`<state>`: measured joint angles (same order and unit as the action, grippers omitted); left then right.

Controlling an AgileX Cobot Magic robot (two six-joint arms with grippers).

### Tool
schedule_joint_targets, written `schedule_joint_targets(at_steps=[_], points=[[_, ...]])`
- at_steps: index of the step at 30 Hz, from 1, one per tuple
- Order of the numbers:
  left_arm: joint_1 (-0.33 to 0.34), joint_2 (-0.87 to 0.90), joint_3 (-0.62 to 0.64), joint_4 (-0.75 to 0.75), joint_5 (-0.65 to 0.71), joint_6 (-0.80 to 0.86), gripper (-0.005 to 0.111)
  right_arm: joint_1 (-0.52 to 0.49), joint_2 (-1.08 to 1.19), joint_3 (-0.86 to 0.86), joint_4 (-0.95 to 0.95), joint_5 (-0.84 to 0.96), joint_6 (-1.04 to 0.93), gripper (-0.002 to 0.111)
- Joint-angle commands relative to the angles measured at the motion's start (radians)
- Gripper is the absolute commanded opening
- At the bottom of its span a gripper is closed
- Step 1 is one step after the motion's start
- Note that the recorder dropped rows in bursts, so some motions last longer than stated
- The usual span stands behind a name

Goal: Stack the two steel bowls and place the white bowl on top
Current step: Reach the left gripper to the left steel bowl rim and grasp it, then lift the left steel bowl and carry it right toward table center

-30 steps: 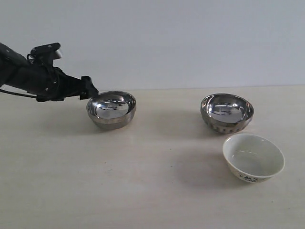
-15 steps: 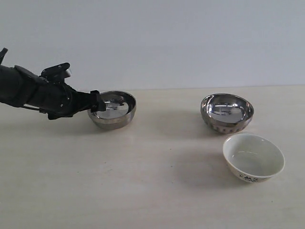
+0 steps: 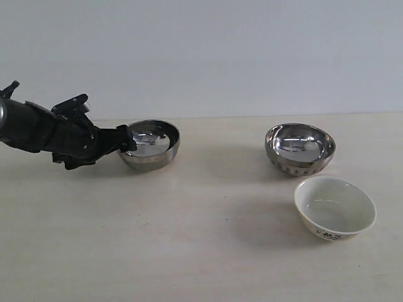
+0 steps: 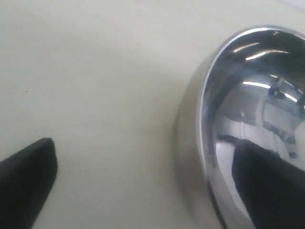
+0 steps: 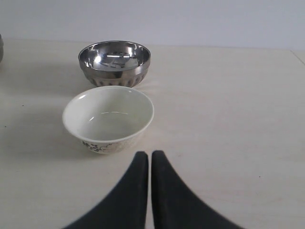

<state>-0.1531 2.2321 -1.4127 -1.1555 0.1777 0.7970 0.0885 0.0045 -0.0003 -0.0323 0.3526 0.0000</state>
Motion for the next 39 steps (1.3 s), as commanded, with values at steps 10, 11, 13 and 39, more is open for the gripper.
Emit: schedule_joint_targets(at_steps=[10,11,13,39], points=[[-0.007,-0.003,-0.006,-0.153,0.050,0.007,0.004,0.001,-0.005,0.000,-0.005,-0.010,0.000,0.000],[-0.007,-0.003,-0.006,-0.153,0.050,0.007,0.004,0.001,-0.005,0.000,-0.005,-0.010,0.000,0.000],[-0.007,-0.003,-0.006,-0.158,0.057,0.007,0.004,0.001,-0.005,0.000,-0.005,-0.010,0.000,0.000],[-0.217,-0.181,0.147,-0.115,0.269,0.138,0.004,0.001,-0.005,0.000,-0.005,-0.010,0.000,0.000]])
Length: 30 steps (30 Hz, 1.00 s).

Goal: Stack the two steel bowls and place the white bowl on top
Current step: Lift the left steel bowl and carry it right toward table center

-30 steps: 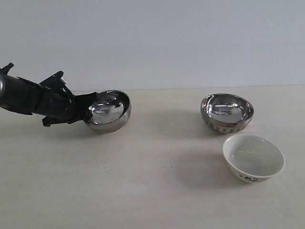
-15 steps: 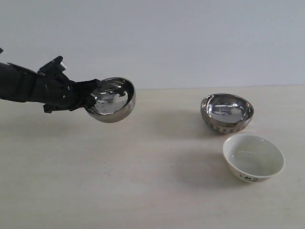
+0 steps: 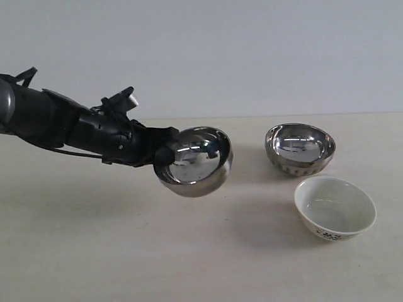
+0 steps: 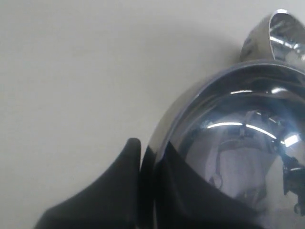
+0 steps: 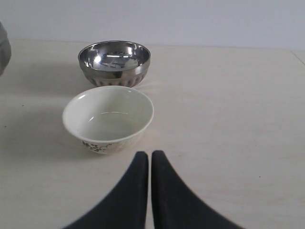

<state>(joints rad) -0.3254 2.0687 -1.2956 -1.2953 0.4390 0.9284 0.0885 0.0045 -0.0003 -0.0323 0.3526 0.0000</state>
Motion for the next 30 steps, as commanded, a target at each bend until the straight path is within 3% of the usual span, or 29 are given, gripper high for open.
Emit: schedule_joint_targets(at_steps=[1,10,18,30], points=[[-0.057,-0.019,0.036,0.035,0.006,0.007,0.004,0.001,-0.005,0.000,-0.005,-0.010,0.000,0.000],[-0.144,-0.039,0.099,0.108,-0.036,0.007,0.004,0.001,-0.005,0.000,-0.005,-0.010,0.000,0.000],[-0.146,-0.064,0.137,0.191,-0.134,-0.040,0.004,0.001,-0.005,0.000,-0.005,-0.010,0.000,0.000],[-0.144,-0.066,0.142,0.231,-0.141,-0.077,0.004,0.001,-0.005,0.000,-0.005,-0.010,0.000,0.000]])
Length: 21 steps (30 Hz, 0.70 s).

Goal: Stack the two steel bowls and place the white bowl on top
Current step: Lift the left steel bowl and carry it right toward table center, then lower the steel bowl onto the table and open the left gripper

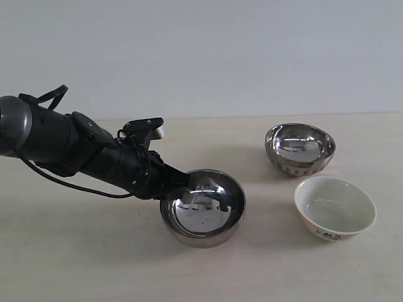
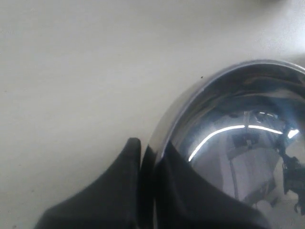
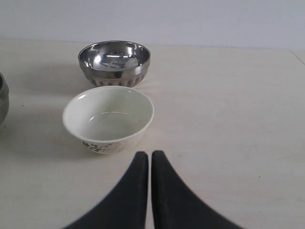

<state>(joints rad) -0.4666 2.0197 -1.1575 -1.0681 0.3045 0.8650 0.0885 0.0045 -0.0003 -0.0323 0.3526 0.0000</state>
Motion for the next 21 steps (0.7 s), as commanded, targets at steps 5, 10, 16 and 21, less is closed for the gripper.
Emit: schedule_joint_targets(at_steps=[5,10,16,21], points=[[-0.003,-0.017,0.003,0.004,0.042,-0.014,0.004,0.001,-0.005,0.000,-0.005,-0.010,0.000,0.000],[-0.003,-0.017,0.003,0.007,0.044,-0.014,0.004,0.001,-0.005,0.000,-0.005,-0.010,0.000,0.000],[-0.003,-0.017,0.003,0.039,0.058,-0.014,0.004,0.001,-0.005,0.000,-0.005,-0.010,0.000,0.000],[-0.003,-0.017,0.003,0.044,0.058,0.003,0.004,0.001,-0.005,0.000,-0.005,-0.010,0.000,0.000]])
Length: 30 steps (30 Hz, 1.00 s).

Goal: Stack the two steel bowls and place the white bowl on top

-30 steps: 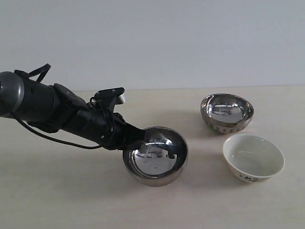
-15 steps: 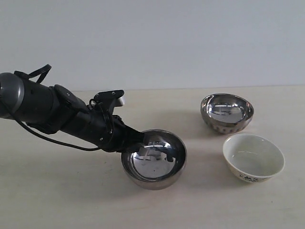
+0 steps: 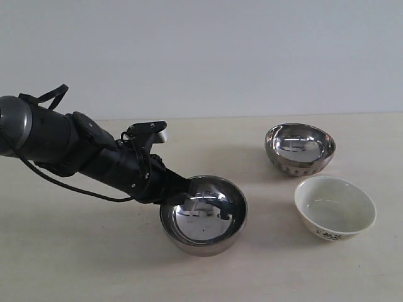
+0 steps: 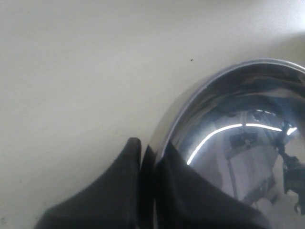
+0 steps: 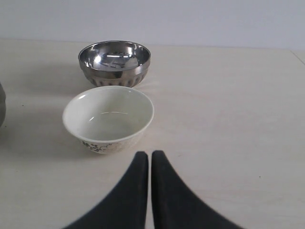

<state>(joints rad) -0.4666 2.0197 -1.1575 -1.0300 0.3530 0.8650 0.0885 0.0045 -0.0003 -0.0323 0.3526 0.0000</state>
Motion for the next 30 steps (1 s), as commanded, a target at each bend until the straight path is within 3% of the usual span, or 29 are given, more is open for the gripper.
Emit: schedule_joint_targets(at_steps=[1,7,13,18,27,30], points=[[-0.003,-0.017,0.003,0.006,0.010,0.001,0.004,0.001,-0.005,0.000,-0.005,-0.010,0.000,0.000],[-0.003,-0.017,0.003,0.006,-0.017,-0.020,0.008,0.001,-0.005,0.000,-0.005,-0.010,0.000,0.000],[-0.003,-0.017,0.003,0.002,-0.018,-0.020,0.036,0.001,-0.005,0.000,-0.005,-0.010,0.000,0.000],[-0.003,-0.023,0.003,0.002,-0.045,-0.020,0.048,0.001,-0.005,0.000,-0.005,-0.010,0.000,0.000],[-0.003,-0.139,0.003,0.002,-0.076,0.006,0.048,0.001,-0.005,0.000,-0.005,-0.010,0.000,0.000],[-0.003,-0.192,0.003,0.002,-0.076,0.033,0.039,0.001,-0.005,0.000,-0.005,-0.010,0.000,0.000]])
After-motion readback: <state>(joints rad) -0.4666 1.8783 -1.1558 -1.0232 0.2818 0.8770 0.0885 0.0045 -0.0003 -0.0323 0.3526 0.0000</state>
